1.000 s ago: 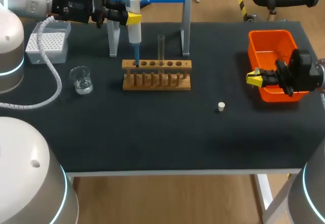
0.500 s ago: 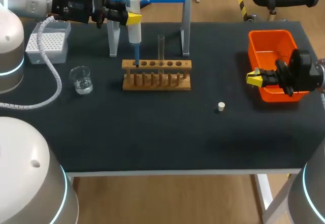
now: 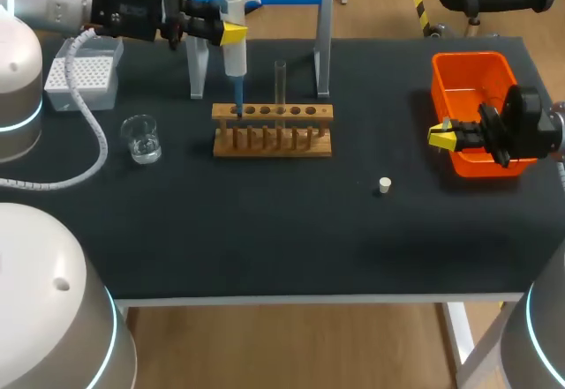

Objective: Invert the test tube, pick up the pipette, mount the tip to pipette, aspirate from beaker and dispense into the tube, eject the tip, return the pipette, and cap with the stopper.

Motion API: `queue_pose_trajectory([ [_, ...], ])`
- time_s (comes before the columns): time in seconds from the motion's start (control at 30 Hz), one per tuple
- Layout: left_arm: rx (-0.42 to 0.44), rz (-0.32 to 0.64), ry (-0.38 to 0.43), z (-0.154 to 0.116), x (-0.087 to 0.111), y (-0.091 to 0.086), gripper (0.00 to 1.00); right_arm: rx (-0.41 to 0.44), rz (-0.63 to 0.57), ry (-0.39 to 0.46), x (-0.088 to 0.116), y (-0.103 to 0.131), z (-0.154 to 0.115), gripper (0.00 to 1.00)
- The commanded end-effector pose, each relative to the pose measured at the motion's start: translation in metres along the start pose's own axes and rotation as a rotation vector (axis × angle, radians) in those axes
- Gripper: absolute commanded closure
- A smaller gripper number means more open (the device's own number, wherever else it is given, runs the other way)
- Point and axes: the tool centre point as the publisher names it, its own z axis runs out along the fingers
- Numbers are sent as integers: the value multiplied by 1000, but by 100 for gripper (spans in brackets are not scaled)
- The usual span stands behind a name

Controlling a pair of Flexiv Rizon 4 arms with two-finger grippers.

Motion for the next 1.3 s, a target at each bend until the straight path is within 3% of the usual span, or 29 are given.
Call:
queue_pose_trajectory([
  [0.03, 4, 5, 7, 0, 5, -1, 100, 1, 0, 2, 0, 0, -1, 100],
  [0.8, 7, 26, 84, 1, 37, -6, 100, 1, 0, 2, 0, 0, -1, 100],
  [1.3, 10, 34, 106, 1, 43, -6, 100, 1, 0, 2, 0, 0, -1, 100],
])
